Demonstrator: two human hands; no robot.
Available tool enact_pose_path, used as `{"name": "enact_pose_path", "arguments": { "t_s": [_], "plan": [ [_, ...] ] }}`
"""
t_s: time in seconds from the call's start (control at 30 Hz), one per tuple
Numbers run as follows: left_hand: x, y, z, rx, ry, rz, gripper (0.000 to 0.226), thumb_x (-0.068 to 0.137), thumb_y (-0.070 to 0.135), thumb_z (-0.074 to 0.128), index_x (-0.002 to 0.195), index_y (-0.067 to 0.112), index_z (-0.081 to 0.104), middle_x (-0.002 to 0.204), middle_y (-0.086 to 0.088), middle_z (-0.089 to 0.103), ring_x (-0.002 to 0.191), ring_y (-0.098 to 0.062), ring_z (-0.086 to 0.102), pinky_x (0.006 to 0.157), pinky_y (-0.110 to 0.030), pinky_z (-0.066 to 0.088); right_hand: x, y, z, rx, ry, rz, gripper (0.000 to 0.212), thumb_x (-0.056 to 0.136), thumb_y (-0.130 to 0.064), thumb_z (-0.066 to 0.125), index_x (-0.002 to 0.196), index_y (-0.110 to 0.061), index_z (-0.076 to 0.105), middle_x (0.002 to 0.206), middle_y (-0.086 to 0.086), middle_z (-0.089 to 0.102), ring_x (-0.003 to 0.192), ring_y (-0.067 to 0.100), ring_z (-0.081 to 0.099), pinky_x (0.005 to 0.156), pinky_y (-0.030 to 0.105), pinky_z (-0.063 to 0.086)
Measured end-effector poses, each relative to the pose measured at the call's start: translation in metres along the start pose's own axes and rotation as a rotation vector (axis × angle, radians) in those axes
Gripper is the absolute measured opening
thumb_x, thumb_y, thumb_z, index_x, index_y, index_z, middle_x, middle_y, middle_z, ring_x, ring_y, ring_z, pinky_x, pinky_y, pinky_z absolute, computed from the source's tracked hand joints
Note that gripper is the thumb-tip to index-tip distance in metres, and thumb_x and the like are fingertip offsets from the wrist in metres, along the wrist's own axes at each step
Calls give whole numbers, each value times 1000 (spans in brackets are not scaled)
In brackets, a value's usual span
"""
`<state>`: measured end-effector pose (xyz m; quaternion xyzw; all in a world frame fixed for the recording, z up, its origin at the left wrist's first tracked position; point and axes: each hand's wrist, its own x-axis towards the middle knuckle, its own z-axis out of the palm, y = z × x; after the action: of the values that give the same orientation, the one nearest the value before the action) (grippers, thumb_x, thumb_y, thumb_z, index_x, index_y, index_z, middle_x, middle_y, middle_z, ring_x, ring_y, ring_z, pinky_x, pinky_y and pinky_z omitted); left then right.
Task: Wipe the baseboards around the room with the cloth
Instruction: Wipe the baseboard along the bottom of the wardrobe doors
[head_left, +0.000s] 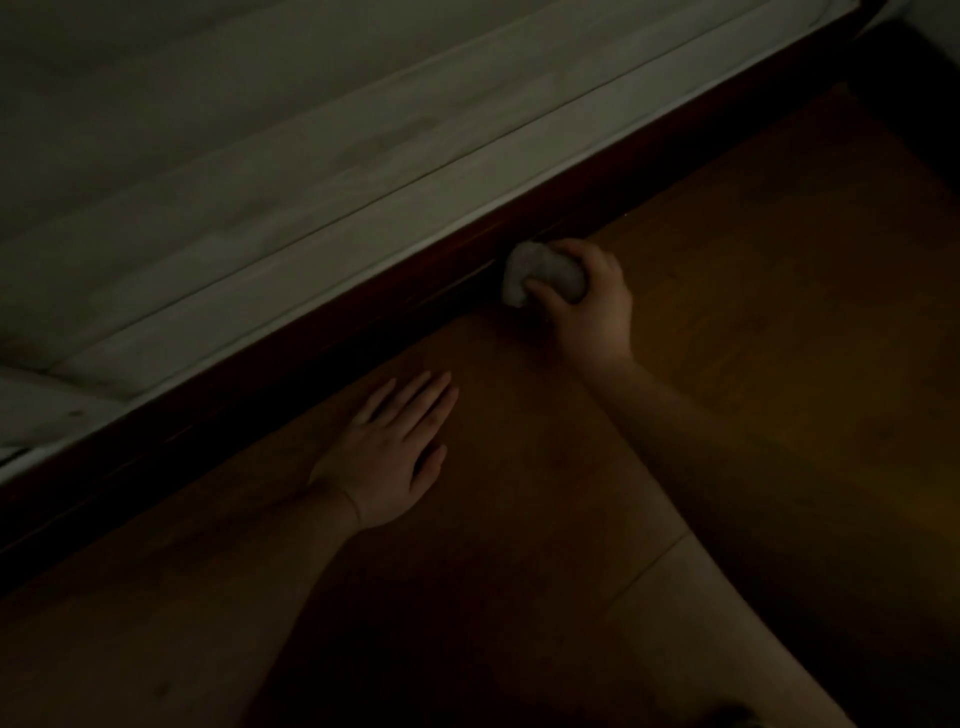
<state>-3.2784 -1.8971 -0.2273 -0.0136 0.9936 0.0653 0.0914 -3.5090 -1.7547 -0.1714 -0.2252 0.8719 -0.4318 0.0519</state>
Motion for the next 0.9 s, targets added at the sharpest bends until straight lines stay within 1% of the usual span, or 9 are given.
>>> {"name": "enact_pose_path", "arguments": {
  "t_s": [0.13,0.27,0.37,0.43,0.5,0.63,0.73,0.83,0.9],
  "plan": [
    [0,1,-1,8,2,0,65,101,48,21,158,17,13,166,-1,7,152,-17,9,121,-43,13,51,26,-40,-138,-45,-2,44,80,-32,77,120,-22,62,114,1,56,99,6,50,78,0,31],
    [0,1,-3,19,-2,0,65,101,48,24,158,18,16,166,-2,11,152,-18,12,120,-42,12,80,41,-61,-225,-105,10,45,79,-34,78,120,-24,61,119,6,59,101,10,52,82,21,41],
    [0,1,-4,16,-15,3,65,101,48,22,158,18,15,166,-2,8,152,-19,11,120,-42,12,88,47,-70,-190,15,165,46,83,-31,74,125,-23,57,125,9,57,112,23,56,90,37,50],
    [0,1,-3,18,-20,1,65,101,48,21,158,18,13,166,-2,7,152,-19,10,121,-43,11,88,47,-73,-151,118,269,46,87,-33,70,129,-21,54,128,9,56,115,26,56,92,40,51],
    [0,1,-3,14,-23,0,65,101,48,21,159,19,11,166,-1,7,152,-18,9,121,-43,11,82,42,-69,-143,155,255,46,88,-35,68,129,-19,53,128,9,56,115,24,56,93,38,50],
    [-1,1,-4,16,-28,3,65,102,49,18,159,19,10,166,0,3,153,-17,5,121,-42,8,46,16,-46,-67,142,130,46,86,-34,70,127,-18,55,124,5,58,111,17,56,90,26,45],
    [-1,1,-6,11,-29,1,64,101,49,17,158,20,9,166,0,4,152,-17,5,122,-41,6,11,-8,-24,1,73,44,44,83,-30,75,123,-20,57,120,3,59,109,14,57,90,19,43],
    [0,2,-6,14,-26,-2,65,100,49,15,158,20,8,166,0,4,152,-17,6,122,-41,7,-21,-31,2,18,-24,-69,44,80,-27,79,120,-19,61,115,4,59,103,9,54,86,3,34],
    [0,2,-6,25,-26,-7,65,99,49,14,158,19,10,166,-1,5,152,-18,8,122,-42,9,-39,-43,18,8,-86,-125,43,80,-26,80,118,-18,63,113,5,59,100,8,52,83,3,33]
  ]
}}
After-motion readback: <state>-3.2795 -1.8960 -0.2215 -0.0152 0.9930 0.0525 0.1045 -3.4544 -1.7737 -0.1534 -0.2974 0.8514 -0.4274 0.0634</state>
